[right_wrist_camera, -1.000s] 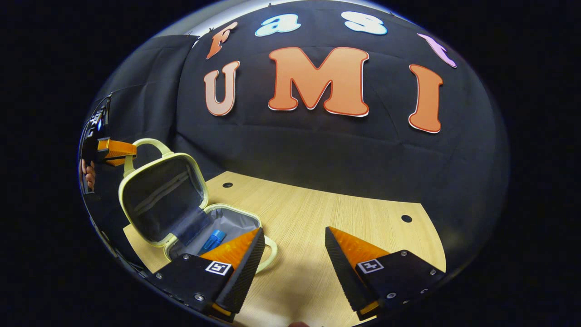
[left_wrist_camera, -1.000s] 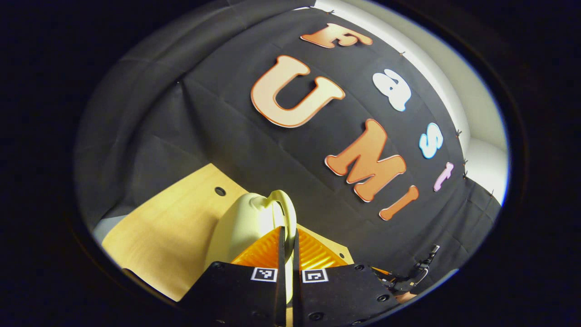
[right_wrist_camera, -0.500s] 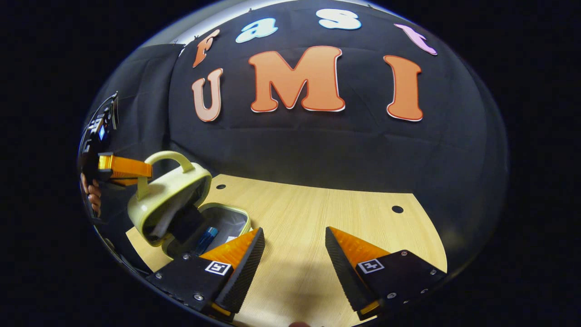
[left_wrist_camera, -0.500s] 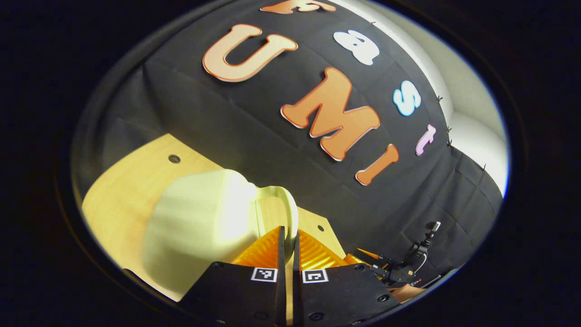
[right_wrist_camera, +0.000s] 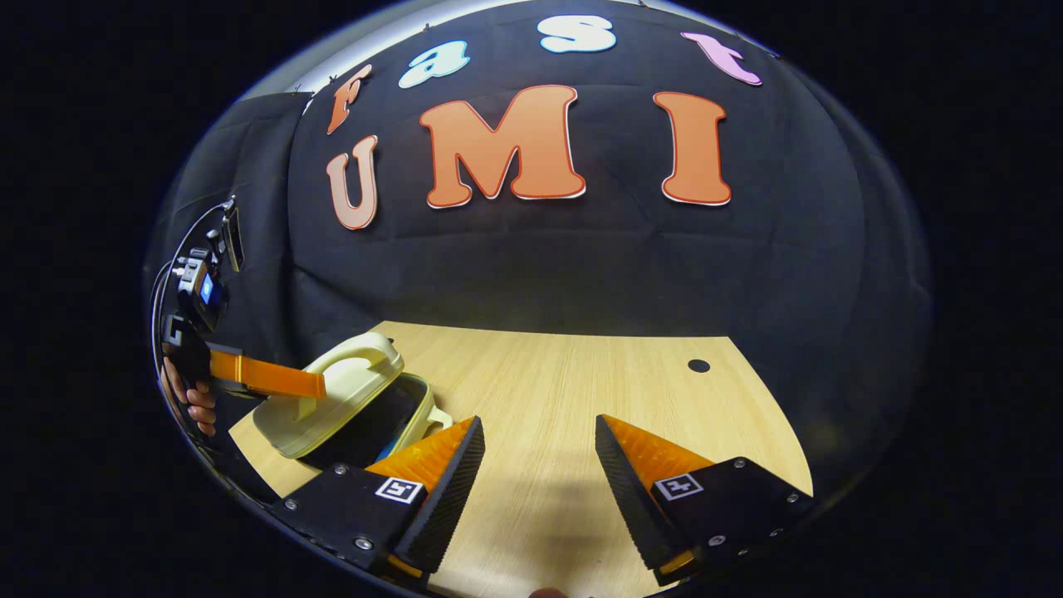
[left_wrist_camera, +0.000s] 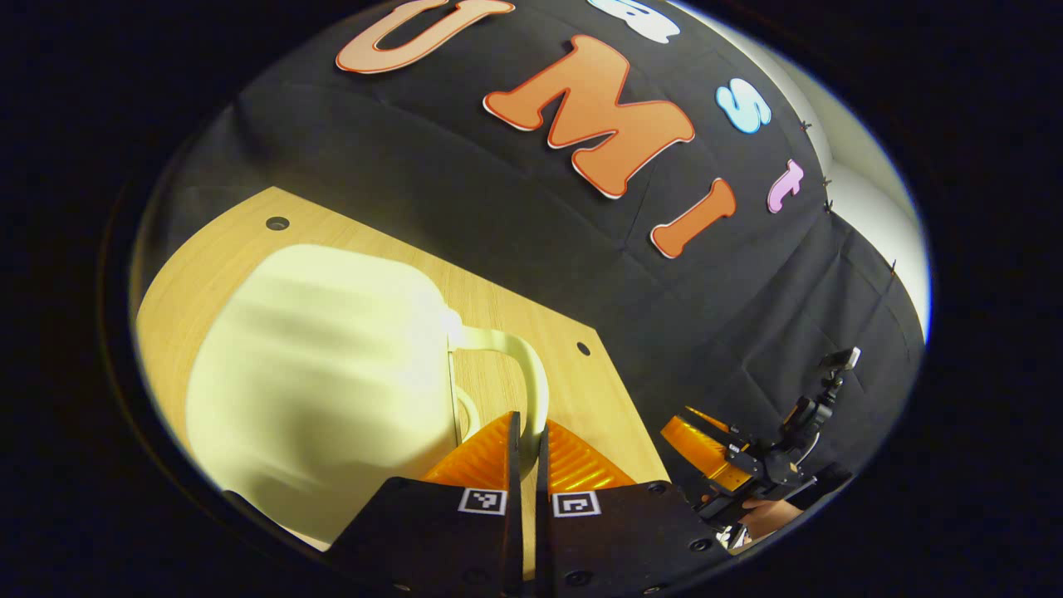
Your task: First open the suitcase, pack the skin care products into it, and then close the suitcase.
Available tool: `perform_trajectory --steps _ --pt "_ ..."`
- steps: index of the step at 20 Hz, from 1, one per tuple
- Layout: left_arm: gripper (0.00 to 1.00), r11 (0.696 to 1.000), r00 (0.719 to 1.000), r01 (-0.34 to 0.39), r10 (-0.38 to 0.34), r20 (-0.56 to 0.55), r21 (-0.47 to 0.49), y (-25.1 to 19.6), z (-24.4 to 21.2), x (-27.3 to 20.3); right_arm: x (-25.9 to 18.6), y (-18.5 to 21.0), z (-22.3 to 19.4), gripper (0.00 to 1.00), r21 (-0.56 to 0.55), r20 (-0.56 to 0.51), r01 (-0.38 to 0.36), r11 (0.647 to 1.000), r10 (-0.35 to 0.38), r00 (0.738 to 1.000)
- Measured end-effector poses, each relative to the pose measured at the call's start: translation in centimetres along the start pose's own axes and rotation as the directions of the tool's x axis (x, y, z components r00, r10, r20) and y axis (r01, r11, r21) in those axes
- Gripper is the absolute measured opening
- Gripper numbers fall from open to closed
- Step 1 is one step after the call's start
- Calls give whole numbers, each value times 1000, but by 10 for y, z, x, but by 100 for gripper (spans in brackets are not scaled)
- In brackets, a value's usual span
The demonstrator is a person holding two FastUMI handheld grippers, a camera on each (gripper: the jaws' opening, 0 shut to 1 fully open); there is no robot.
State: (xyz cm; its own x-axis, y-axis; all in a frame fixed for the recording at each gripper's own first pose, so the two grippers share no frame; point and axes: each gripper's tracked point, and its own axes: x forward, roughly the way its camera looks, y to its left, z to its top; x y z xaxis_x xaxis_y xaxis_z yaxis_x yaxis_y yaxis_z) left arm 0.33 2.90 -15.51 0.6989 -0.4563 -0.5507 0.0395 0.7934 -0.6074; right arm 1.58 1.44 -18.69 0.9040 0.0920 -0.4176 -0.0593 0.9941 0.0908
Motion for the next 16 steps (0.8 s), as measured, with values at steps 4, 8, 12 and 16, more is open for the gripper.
perform_trajectory --steps 4,8,12,16 --pt "6 994 995 -72 78 -65 87 -3 -31 23 -7 -4 -3 86 4 -6 1 1000 -1 1000" --pt "8 951 972 -150 192 -135 271 4 -62 49 -13 -6 -3 86 -10 -1 0 1000 0 1000" --pt "29 944 968 -70 142 -206 321 -27 -87 57 -19 -10 2 87 -26 19 3 1000 -2 1000" --pt "57 902 988 -62 115 -99 428 -65 -70 53 -25 -20 19 86 -33 67 23 999 -21 998"
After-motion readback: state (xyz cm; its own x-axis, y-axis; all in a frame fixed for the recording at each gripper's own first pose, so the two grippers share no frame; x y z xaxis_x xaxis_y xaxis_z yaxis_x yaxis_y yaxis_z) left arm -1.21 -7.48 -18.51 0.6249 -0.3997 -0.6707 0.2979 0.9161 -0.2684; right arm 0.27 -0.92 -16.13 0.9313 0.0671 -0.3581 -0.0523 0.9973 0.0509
